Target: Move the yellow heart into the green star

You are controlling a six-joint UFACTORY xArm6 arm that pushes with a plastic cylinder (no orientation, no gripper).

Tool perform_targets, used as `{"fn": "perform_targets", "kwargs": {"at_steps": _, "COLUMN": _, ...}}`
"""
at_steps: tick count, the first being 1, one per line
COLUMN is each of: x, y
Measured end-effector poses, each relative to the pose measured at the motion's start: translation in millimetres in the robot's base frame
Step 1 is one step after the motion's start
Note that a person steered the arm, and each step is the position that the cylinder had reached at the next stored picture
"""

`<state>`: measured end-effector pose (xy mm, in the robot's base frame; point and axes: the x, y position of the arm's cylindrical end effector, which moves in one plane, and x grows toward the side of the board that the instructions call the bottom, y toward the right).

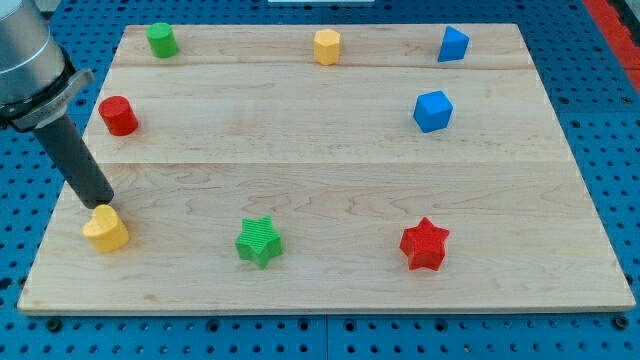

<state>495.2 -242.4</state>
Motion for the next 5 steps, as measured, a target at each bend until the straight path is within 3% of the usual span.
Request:
{"fn": "perform_targets", "kwargs": {"at_steps": 4, "x": -4.1, "y": 34.4}}
{"fn": "perform_targets", "kwargs": {"at_steps": 5, "x": -4.0, "y": -25.8}}
